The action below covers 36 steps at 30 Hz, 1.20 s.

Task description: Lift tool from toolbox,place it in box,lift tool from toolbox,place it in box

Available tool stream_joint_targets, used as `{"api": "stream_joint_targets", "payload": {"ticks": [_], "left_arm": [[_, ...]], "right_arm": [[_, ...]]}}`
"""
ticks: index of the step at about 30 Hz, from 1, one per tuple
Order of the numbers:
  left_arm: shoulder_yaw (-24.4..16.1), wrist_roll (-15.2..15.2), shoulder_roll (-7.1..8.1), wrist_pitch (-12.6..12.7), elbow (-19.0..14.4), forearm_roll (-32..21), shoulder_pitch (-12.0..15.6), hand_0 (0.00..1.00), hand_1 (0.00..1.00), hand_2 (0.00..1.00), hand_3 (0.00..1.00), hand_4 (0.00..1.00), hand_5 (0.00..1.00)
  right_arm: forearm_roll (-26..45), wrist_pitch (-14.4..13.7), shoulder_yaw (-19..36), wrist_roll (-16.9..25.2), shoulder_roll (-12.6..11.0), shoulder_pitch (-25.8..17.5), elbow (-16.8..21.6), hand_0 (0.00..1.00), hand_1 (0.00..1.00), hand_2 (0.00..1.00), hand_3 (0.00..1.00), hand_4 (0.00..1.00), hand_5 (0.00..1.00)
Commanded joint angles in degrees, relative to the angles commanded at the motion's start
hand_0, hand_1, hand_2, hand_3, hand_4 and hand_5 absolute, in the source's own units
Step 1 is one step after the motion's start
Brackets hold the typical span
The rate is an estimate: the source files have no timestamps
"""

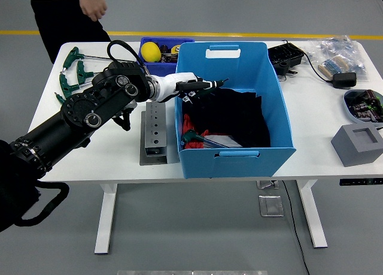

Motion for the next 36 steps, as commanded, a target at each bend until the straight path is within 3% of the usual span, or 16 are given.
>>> {"api": "stream_joint_targets", "payload": {"ticks": [5,10,11,14,16,17,21,22,23,28,29,33,36], "left_arm": [[1.37,-1.65,0.00,0.65,-1.75,11.17,-1.20,0.534,0.695,0.825,0.866,0.855,0.998],[1.30,-2.93,0.00,3.26,-4.49,23.46,-1.02,0.534,0.695,0.825,0.866,0.855,0.998],[1.42,-3.22,0.00,4.01,-5.29,25.70,-0.90,0.636,0.768,0.937,0.885,0.859,0.998],[1.51,-5.16,0.00,7.76,-7.89,33.15,-0.40,0.636,0.768,0.937,0.885,0.859,0.998],[1.47,-7.02,0.00,11.84,-9.86,37.99,0.09,0.636,0.768,0.937,0.885,0.859,0.998],[1.37,-7.89,0.00,14.06,-10.80,40.59,0.38,0.727,0.831,0.980,0.889,0.853,0.998],[-0.02,-12.80,0.00,22.38,-14.73,50.06,2.02,0.727,0.831,0.980,0.889,0.853,0.998],[-0.75,-14.37,0.00,23.32,-15.78,50.68,2.69,0.727,0.831,0.980,0.889,0.853,0.998],[-1.30,-15.44,0.00,23.40,-16.62,50.24,3.27,0.885,0.942,0.998,0.921,0.843,0.977],[-4.04,-19.93,0.00,24.16,-23.13,47.85,7.74,0.885,0.942,0.998,0.921,0.843,0.977],[-4.88,-20.63,0.00,24.62,-25.13,48.13,9.13,0.932,0.984,0.998,0.932,0.840,0.896],[-7.81,-20.36,0.17,24.36,-29.33,49.50,12.84,0.932,0.984,0.998,0.932,0.840,0.896],[-10.46,-19.63,1.55,23.80,-31.59,51.12,15.30,0.951,0.998,0.998,0.954,0.843,0.946]], "right_arm": [[-0.08,0.07,-0.09,-0.06,-0.06,0.00,0.00,0.664,0.647,0.713,0.564,0.828,0.661],[-0.62,0.07,0.33,-0.05,-0.15,-0.10,0.00,0.664,0.647,0.713,0.564,0.828,0.661],[-0.69,0.05,0.46,-0.04,-0.16,-0.14,0.00,0.662,0.644,0.713,0.563,0.829,0.661],[-0.71,-0.02,0.62,-0.02,-0.13,-0.26,0.00,0.662,0.644,0.713,0.563,0.829,0.661],[-0.65,-0.10,0.79,-0.02,-0.04,-0.38,0.00,0.662,0.644,0.713,0.563,0.829,0.661],[-0.62,-0.11,0.88,-0.03,0.00,-0.45,0.00,0.661,0.644,0.713,0.562,0.828,0.661],[-0.62,-0.14,1.34,-0.06,0.18,-0.83,0.00,0.661,0.644,0.713,0.562,0.828,0.661],[-0.83,-0.14,1.69,-0.09,0.24,-0.93,0.00,0.661,0.644,0.713,0.562,0.828,0.661],[-0.94,-0.13,1.89,-0.11,0.28,-1.00,0.00,0.661,0.644,0.714,0.563,0.828,0.661],[-1.62,-0.07,2.86,-0.23,0.50,-1.31,0.00,0.661,0.644,0.714,0.563,0.828,0.661],[-2.05,-0.07,3.43,-0.34,0.59,-1.37,0.00,0.663,0.645,0.713,0.563,0.827,0.662],[-2.63,-0.07,4.54,-0.60,0.84,-1.54,0.00,0.663,0.645,0.713,0.563,0.827,0.662],[-2.73,-0.04,4.90,-0.66,0.95,-1.68,0.00,0.665,0.648,0.716,0.562,0.825,0.660]]}}
